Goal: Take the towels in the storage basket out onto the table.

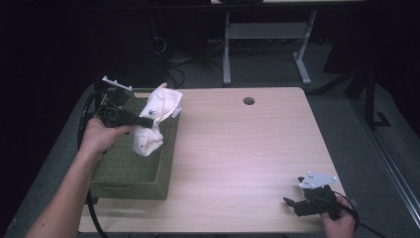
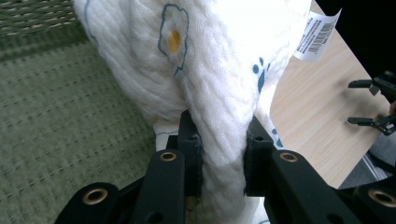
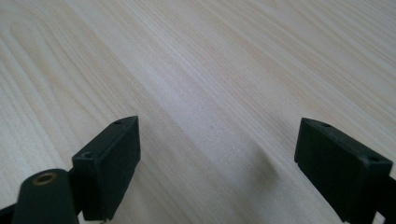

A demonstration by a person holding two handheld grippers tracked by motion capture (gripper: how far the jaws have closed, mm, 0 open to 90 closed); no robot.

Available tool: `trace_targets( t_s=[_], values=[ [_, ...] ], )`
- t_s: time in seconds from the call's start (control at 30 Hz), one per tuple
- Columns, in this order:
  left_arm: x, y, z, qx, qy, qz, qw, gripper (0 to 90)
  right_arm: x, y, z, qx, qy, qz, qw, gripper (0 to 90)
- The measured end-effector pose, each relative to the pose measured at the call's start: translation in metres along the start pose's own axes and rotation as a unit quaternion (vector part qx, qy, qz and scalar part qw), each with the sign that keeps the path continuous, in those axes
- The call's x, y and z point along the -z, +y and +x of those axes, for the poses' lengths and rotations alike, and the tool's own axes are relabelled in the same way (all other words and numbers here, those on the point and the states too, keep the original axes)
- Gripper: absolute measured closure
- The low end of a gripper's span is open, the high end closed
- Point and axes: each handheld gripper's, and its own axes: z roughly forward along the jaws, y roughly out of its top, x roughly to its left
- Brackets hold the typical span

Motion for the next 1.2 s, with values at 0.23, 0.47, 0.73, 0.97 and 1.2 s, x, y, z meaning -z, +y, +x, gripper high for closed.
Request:
trace_targets(
  t_s=[0.23, 0.47, 0.73, 0.97, 1.2],
  values=[
    [-0.013, 0.007, -0.016, -0.019, -0.013, 0.005, 0.9997, 74.0, 0.001, -0.001, -0.002, 0.017, -0.005, 0.003, 0.9998, 14.0],
    [-0.024, 0.013, -0.027, -0.031, -0.022, 0.015, 0.9992, 74.0, 0.001, -0.001, -0.003, 0.018, -0.005, 0.001, 0.9998, 14.0],
    [-0.034, 0.020, -0.038, -0.040, -0.028, 0.017, 0.9987, 74.0, 0.001, 0.000, -0.001, 0.005, -0.001, -0.004, 1.0000, 14.0],
    [-0.047, 0.025, -0.047, -0.048, -0.039, 0.023, 0.9978, 73.9, 0.001, 0.000, 0.000, 0.002, 0.000, -0.001, 1.0000, 14.0],
    [-0.055, 0.030, -0.055, -0.054, -0.049, 0.024, 0.9970, 73.9, 0.001, 0.000, 0.000, 0.005, 0.000, -0.003, 1.0000, 14.0]
  ],
)
